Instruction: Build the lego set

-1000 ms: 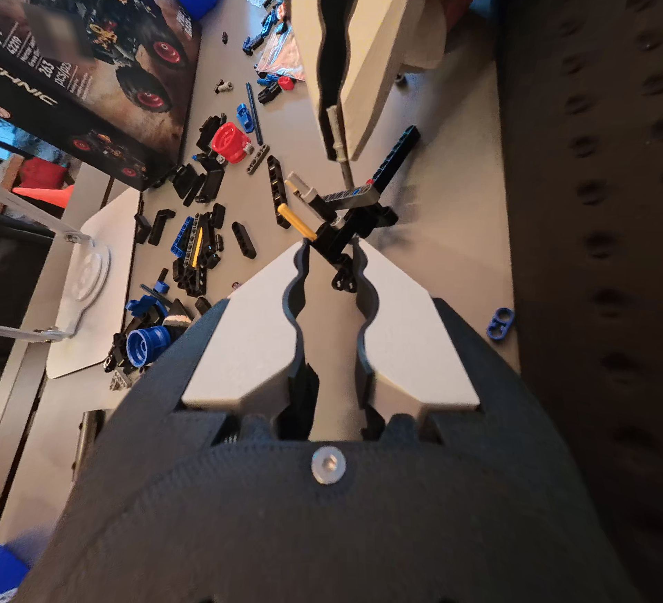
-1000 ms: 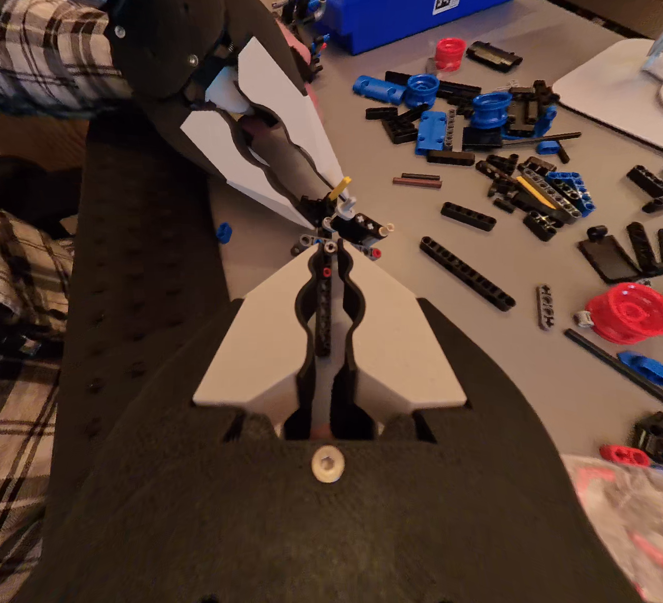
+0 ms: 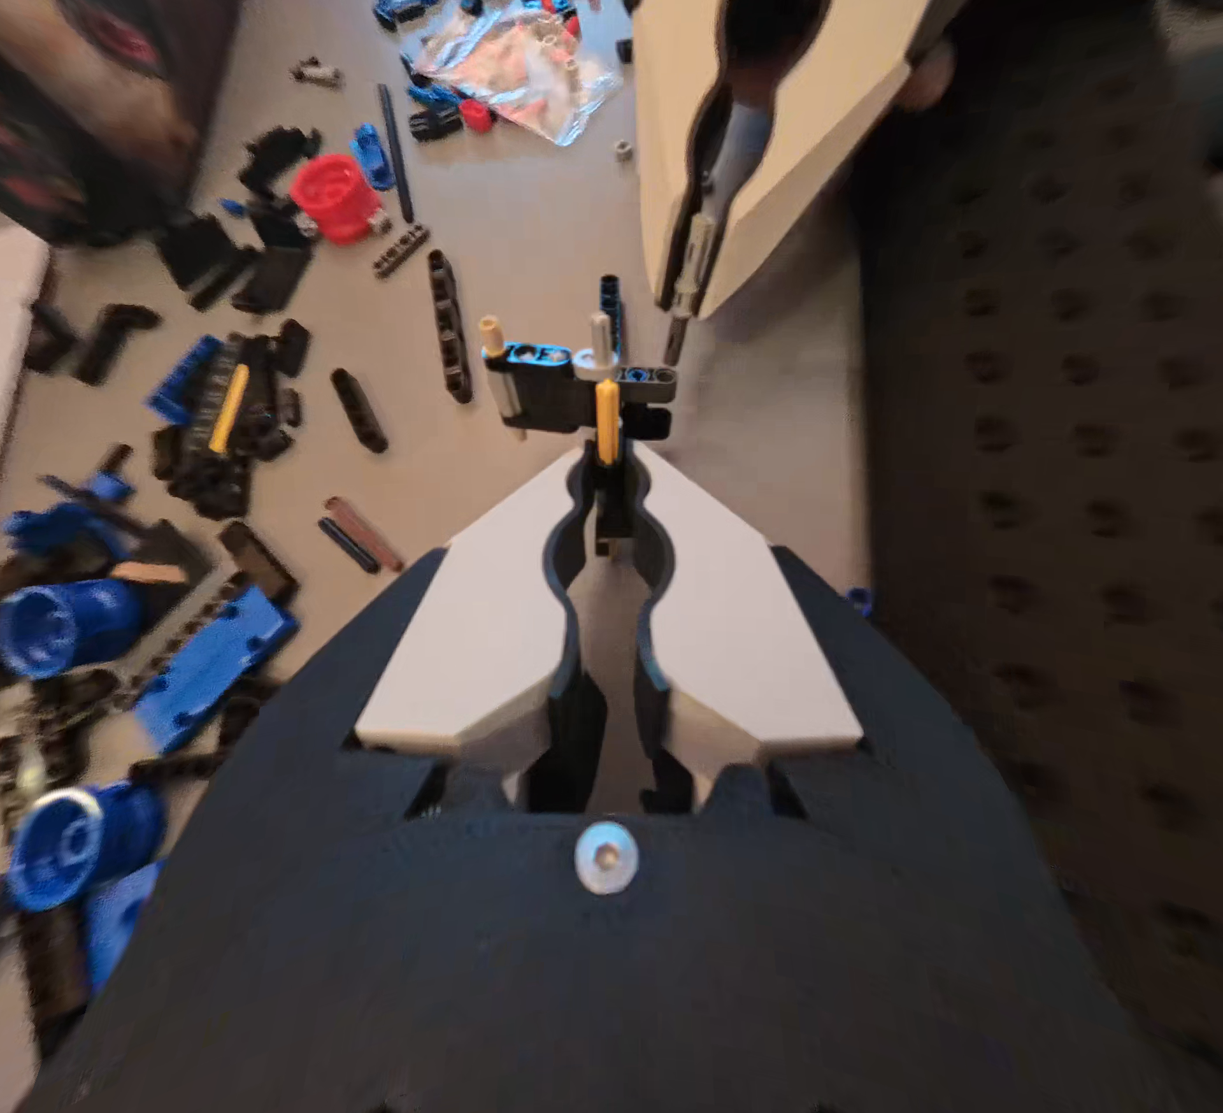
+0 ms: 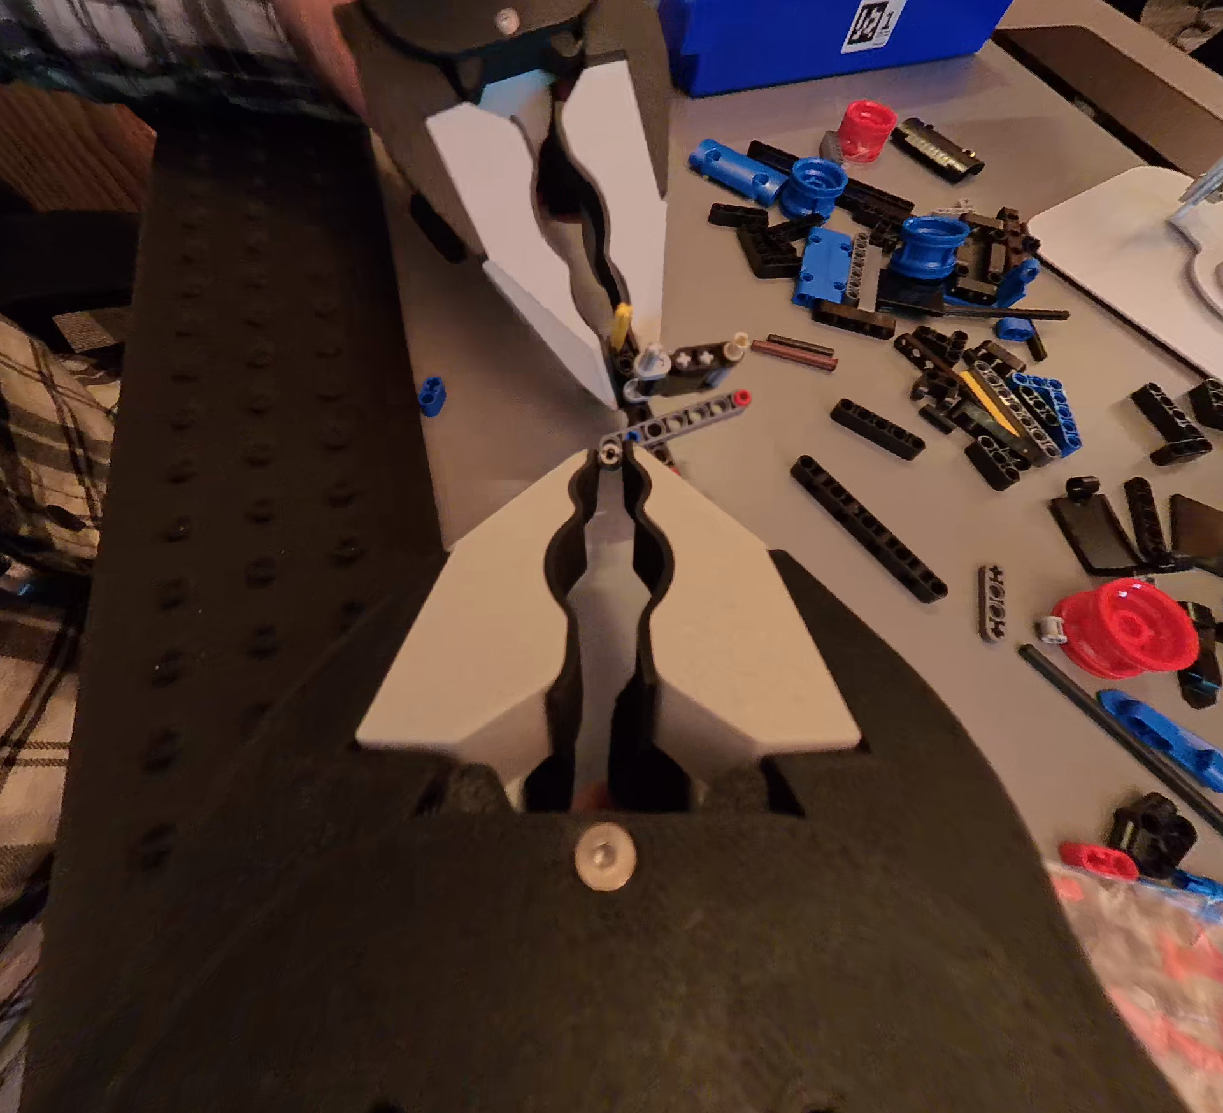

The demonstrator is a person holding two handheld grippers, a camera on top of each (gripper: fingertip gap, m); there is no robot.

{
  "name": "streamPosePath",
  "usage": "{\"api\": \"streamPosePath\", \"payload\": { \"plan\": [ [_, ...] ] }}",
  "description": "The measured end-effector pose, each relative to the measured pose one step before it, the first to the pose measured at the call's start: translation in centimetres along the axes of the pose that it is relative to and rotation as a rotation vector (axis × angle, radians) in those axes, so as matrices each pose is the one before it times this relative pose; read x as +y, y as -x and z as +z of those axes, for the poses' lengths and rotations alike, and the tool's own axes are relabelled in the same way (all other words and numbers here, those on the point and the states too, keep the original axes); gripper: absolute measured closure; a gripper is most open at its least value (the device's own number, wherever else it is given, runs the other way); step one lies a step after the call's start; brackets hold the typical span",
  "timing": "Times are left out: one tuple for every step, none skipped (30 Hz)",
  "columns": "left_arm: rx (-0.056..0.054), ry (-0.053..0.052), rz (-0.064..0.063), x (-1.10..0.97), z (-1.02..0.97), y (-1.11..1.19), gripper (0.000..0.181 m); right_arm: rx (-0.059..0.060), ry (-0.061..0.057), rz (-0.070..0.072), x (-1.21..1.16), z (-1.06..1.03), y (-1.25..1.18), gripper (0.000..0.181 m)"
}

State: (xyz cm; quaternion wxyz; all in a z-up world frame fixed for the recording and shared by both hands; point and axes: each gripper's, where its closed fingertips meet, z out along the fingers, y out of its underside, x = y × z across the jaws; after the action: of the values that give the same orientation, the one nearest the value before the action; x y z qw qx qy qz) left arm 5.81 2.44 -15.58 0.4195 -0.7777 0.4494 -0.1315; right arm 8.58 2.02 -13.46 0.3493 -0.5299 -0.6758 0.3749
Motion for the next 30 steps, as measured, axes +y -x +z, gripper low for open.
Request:
{"api": "streamPosePath", "payload": {
  "plan": [
    [-0.0190,-0.0030,0.0443,0.020,0.007,-0.224,0.176,0.0063,-0.0110,0.0056,-0.226,-0.072,-0.132,0.175],
    [-0.0170,-0.0107,0.0364,-0.056,0.023,-0.241,0.175,0.0046,-0.0113,0.0061,-0.249,-0.062,-0.088,0.176],
    [-0.0226,-0.0044,0.0243,0.006,0.015,-0.062,0.175,0.0071,-0.0096,0.0027,-0.232,-0.045,-0.111,0.176],
    [-0.0127,-0.0006,0.0134,0.007,-0.002,-0.074,0.175,0.0111,-0.0061,0.0017,-0.195,-0.027,-0.171,0.176],
    [-0.0024,0.0002,0.0101,0.014,-0.008,-0.142,0.175,0.0122,-0.0021,0.0023,-0.128,0.000,-0.218,0.176],
    [0.0015,-0.0004,0.0061,0.020,-0.002,-0.148,0.175,0.0145,0.0016,0.0043,-0.069,0.014,-0.289,0.176],
    [0.0007,-0.0020,0.0024,0.017,-0.017,-0.101,0.174,0.0170,0.0030,0.0057,-0.051,0.012,-0.343,0.176],
    [-0.0024,-0.0032,0.0010,0.017,0.015,-0.046,0.174,0.0120,0.0026,0.0050,-0.043,0.028,-0.247,0.176],
    [-0.0004,-0.0016,0.0039,0.029,0.020,-0.080,0.173,0.0033,0.0007,0.0026,-0.063,0.035,-0.059,0.176],
    [-0.0016,0.0058,0.0092,0.112,0.070,-0.105,0.172,0.0026,0.0010,0.0009,-0.055,0.062,-0.012,0.176],
    [-0.0030,0.0151,0.0161,0.256,0.115,-0.132,0.170,0.0051,0.0023,0.0004,-0.037,0.090,-0.011,0.176],
    [-0.0075,0.0174,0.0218,0.293,0.130,-0.115,0.170,0.0032,0.0014,0.0011,-0.046,0.110,0.031,0.176],
    [-0.0099,-0.0003,0.0146,-0.004,-0.009,-0.017,0.170,-0.0009,-0.0019,0.0028,-0.106,0.093,0.090,0.176],
    [0.0006,0.0022,0.0008,0.005,-0.024,-0.037,0.170,-0.0028,-0.0051,0.0032,-0.162,0.075,0.110,0.176],
    [0.0014,-0.0016,-0.0036,0.024,-0.002,-0.004,0.169,-0.0019,0.0001,0.0011,-0.081,0.111,0.100,0.175],
    [0.0021,-0.0021,-0.0059,0.056,0.017,0.014,0.169,0.0008,0.0035,-0.0034,-0.028,0.138,0.059,0.176],
    [0.0052,0.0007,-0.0038,0.087,0.014,-0.029,0.168,0.0023,-0.0002,-0.0039,-0.086,0.128,0.046,0.176],
    [0.0018,0.0016,0.0004,0.098,0.011,-0.004,0.166,-0.0018,-0.0018,-0.0013,-0.126,0.093,0.082,0.175],
    [-0.0027,-0.0005,-0.0003,0.058,0.000,0.021,0.166,-0.0007,-0.0004,-0.0037,-0.109,0.084,0.068,0.175],
    [0.0004,0.0001,-0.0029,0.014,0.017,-0.025,0.166,0.0048,0.0028,-0.0059,-0.042,0.061,-0.032,0.175],
    [0.0041,0.0015,0.0016,0.030,0.006,-0.083,0.164,0.0020,0.0000,-0.0024,-0.059,0.065,-0.004,0.175],
    [0.0087,0.0000,0.0012,0.050,0.036,-0.147,0.160,0.0022,-0.0005,0.0016,-0.054,0.050,-0.008,0.175],
    [-0.0001,-0.0026,-0.0050,0.001,0.022,0.019,0.160,0.0036,0.0008,-0.0007,-0.018,0.049,-0.032,0.176],
    [0.0002,-0.0015,-0.0036,0.010,0.007,0.028,0.161,0.0019,0.0002,0.0006,-0.024,0.053,-0.028,0.175],
    [-0.0009,0.0019,0.0006,0.071,0.024,0.057,0.163,-0.0005,-0.0013,0.0017,-0.056,0.045,0.003,0.175],
    [0.0041,0.0190,0.0050,0.368,0.100,-0.033,0.164,-0.0015,-0.0015,-0.0001,-0.083,0.062,0.051,0.175],
    [-0.0034,-0.0035,0.0040,-0.039,-0.004,0.073,0.164,0.0033,0.0002,-0.0019,-0.068,0.082,0.010,0.175],
    [-0.0031,-0.0006,0.0016,0.019,0.001,0.073,0.164,0.0049,0.0017,-0.0053,-0.035,0.067,-0.035,0.175],
    [0.0003,-0.0018,-0.0017,-0.015,-0.002,0.034,0.165,-0.0001,0.0010,-0.0025,-0.023,0.020,-0.002,0.175],
    [0.0025,-0.0013,-0.0035,-0.002,0.006,-0.004,0.165,-0.0029,-0.0003,0.0022,-0.028,0.019,-0.008,0.175]
  ]
}}
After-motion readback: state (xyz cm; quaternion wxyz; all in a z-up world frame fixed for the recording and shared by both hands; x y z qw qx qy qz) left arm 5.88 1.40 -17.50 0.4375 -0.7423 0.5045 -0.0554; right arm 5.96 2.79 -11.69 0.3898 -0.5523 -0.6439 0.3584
